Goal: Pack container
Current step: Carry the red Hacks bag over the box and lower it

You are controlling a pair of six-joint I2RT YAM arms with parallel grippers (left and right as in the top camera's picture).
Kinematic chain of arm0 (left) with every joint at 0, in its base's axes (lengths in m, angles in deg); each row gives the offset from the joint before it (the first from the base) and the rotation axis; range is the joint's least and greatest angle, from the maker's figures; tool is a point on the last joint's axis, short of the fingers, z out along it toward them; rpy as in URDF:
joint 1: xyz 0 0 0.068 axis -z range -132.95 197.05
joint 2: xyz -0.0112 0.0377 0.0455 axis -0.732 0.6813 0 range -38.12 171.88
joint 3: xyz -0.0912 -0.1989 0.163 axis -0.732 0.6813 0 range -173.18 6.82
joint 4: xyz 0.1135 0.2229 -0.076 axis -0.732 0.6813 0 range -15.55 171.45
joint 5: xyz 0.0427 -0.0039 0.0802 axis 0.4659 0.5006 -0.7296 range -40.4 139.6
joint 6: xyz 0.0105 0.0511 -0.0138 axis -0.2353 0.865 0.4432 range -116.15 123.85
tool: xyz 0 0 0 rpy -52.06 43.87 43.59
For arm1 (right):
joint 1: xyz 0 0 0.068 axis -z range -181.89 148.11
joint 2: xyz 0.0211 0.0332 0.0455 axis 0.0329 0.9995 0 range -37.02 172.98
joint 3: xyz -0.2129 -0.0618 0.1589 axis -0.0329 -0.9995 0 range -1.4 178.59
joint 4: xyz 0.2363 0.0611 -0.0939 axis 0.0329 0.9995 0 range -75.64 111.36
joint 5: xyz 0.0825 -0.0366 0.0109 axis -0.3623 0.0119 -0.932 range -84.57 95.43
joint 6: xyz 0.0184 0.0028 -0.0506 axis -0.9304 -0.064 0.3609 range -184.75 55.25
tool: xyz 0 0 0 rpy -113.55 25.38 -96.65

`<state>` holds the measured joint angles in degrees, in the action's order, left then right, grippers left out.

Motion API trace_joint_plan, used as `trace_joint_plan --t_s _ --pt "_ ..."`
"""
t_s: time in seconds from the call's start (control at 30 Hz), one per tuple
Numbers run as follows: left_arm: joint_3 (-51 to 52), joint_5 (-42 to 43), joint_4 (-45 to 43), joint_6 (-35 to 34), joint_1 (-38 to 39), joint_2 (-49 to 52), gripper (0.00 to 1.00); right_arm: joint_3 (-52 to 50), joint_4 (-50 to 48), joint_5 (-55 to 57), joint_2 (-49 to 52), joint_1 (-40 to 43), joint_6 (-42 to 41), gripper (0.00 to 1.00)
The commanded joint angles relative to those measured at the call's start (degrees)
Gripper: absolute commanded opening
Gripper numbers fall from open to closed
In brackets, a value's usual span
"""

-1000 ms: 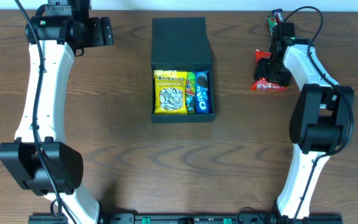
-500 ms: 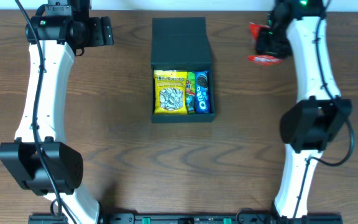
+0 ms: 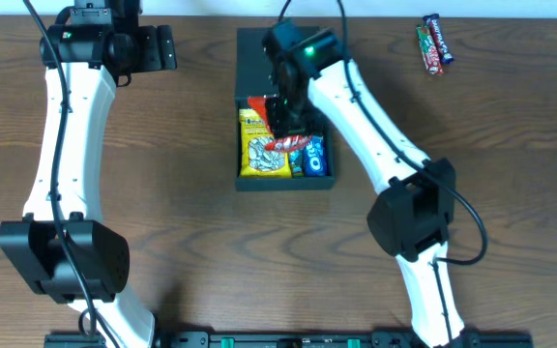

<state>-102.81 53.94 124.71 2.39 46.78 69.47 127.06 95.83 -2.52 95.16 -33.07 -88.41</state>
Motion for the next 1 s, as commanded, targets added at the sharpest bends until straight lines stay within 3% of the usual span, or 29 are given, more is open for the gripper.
trace_joint_plan --t_s 0.0,0.47,0.5,0.57,0.67,0.8,0.9,0.93,0.97 --pt "-1.3 0.2 0.1 0.2 -0.1 -0.5 0.95 -2.8 -1.9 0.2 -1.2 -1.4 -5.7 0.37" --pt "-1.3 0.2 0.1 0.2 -0.1 -0.5 0.95 -9.2 -11.7 0.0 -0.8 -5.1 -18.8 0.41" --pt "-1.3 0.2 0.1 0.2 -0.1 -0.5 0.95 -9.4 -12.2 0.0 -0.8 -5.3 -19.1 0.44" --pt "-1.3 0.2 0.1 0.2 -0.1 -0.5 0.95 -9.4 -13.4 0.0 -0.8 -5.7 -19.1 0.68" --pt "-1.3 0.2 0.3 0.2 -0.1 -0.5 0.95 -9.0 -14.1 -0.1 -0.8 -5.8 -17.8 0.90" --pt "-1.3 0.2 0.5 0.2 -0.1 -0.5 0.95 -2.9 -10.4 -1.4 -2.0 -2.9 -13.7 0.95" --pt "-1.3 0.2 0.5 0.2 -0.1 -0.5 0.95 2.4 -8.0 -1.6 -4.4 0.2 -8.8 0.87" --pt "-1.3 0.2 0.5 0.2 -0.1 -0.5 0.95 3.5 -8.1 -1.6 -5.7 1.3 -6.0 0.63" --pt "-1.3 0.2 0.5 0.2 -0.1 -0.5 0.95 3.7 -8.4 -1.7 -6.6 2.1 -3.7 0.22"
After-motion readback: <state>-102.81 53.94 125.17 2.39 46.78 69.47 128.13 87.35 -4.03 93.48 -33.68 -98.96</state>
